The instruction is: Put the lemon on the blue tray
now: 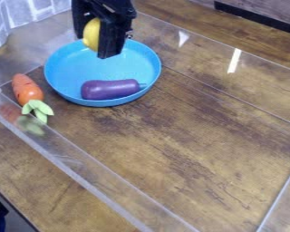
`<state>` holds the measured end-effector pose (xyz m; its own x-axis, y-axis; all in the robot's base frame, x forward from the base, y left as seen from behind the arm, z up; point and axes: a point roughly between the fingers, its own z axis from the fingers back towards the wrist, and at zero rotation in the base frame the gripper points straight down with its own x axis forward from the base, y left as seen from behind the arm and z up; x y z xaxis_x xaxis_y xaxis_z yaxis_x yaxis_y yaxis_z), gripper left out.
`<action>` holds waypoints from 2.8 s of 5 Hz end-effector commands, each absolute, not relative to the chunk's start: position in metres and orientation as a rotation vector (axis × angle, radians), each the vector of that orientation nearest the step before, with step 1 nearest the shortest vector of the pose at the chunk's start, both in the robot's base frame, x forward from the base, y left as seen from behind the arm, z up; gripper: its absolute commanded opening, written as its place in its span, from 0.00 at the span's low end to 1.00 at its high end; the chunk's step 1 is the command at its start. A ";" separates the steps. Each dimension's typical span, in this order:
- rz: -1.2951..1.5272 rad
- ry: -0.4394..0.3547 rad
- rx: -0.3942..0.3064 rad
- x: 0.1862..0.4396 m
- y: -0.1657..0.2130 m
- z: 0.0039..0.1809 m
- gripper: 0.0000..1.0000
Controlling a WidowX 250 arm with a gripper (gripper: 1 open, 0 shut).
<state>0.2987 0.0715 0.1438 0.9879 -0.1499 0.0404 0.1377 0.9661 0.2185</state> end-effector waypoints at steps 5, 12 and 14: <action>-0.057 -0.101 0.293 0.287 0.103 0.106 0.00; 0.126 -0.127 0.354 0.320 0.125 0.108 0.00; 0.148 -0.133 0.361 0.323 0.138 0.110 0.00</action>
